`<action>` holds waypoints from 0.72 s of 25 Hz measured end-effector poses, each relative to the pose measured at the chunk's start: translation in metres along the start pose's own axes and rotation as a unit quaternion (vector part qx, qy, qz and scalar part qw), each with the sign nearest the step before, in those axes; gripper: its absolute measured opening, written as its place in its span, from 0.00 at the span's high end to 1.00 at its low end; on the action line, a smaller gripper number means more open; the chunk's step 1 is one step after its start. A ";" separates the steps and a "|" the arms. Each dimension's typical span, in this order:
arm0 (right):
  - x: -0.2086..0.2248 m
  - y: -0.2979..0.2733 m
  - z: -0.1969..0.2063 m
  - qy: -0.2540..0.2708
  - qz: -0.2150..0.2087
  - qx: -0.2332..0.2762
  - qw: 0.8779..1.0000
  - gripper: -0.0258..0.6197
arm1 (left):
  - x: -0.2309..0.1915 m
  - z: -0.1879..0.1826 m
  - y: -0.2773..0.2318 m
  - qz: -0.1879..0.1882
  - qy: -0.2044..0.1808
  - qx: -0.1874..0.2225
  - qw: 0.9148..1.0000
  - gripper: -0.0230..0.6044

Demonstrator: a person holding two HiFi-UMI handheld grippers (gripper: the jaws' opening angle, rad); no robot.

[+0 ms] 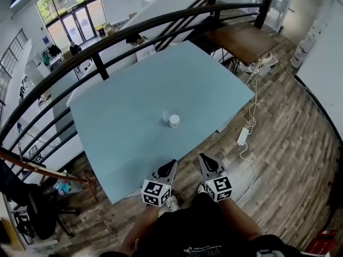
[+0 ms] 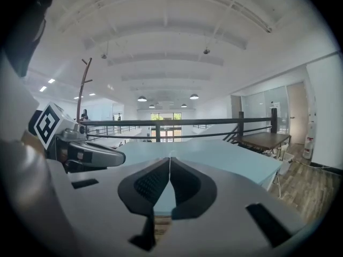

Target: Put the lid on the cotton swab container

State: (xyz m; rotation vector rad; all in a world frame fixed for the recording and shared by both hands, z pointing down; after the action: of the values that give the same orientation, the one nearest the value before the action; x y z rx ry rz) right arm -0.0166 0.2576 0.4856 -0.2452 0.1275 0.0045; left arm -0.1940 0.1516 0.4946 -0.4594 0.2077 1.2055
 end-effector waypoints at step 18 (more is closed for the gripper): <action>0.104 -0.109 0.014 0.038 -0.117 0.006 0.992 0.93 | -0.016 -0.032 -0.098 -0.108 -0.027 -0.004 0.994 0.95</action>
State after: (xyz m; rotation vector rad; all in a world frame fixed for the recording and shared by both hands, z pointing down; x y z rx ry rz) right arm 0.0907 0.1539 0.5127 -0.2464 0.1747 -0.2386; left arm -0.1053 0.0958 0.4949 -0.4436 0.1034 1.0056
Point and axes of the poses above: the fingertips, and each gripper's own axes: y backward along the fingers, x to its right, z out of its underside, the point moved 9 cm from there along y, backward along the fingers, and after that the axes turned 9 degrees about y, right-handed, at the moved point
